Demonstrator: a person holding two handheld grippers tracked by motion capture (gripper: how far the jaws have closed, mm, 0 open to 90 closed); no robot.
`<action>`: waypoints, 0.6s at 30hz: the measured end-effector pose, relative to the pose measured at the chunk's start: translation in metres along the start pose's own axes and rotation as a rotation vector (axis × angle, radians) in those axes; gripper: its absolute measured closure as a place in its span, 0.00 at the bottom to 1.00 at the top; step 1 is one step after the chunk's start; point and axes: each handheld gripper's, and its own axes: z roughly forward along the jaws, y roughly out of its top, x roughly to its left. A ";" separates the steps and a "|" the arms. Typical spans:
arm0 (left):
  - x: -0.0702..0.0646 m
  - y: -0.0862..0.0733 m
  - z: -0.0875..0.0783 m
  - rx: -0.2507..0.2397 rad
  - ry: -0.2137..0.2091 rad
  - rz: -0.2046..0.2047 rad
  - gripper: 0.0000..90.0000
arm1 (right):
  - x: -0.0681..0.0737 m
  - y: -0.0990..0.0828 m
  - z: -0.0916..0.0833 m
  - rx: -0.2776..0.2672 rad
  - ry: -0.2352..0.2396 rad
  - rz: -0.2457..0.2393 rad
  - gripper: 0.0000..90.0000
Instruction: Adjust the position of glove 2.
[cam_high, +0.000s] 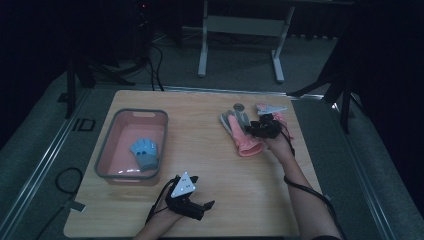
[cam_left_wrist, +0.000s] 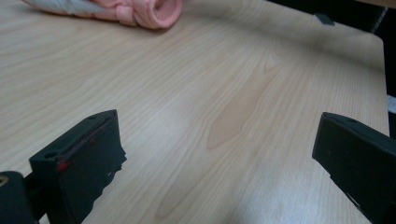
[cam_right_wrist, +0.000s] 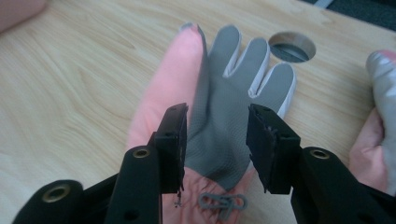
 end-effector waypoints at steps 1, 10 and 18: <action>0.000 0.000 0.000 0.003 -0.004 -0.004 0.02 | 0.000 -0.001 0.003 0.005 0.000 0.002 0.64; 0.001 -0.004 0.001 0.013 -0.011 -0.017 0.02 | 0.011 -0.008 0.027 0.095 -0.064 -0.071 0.87; 0.001 -0.004 0.000 -0.009 0.012 -0.001 0.02 | 0.036 0.004 0.010 0.068 -0.122 0.065 0.99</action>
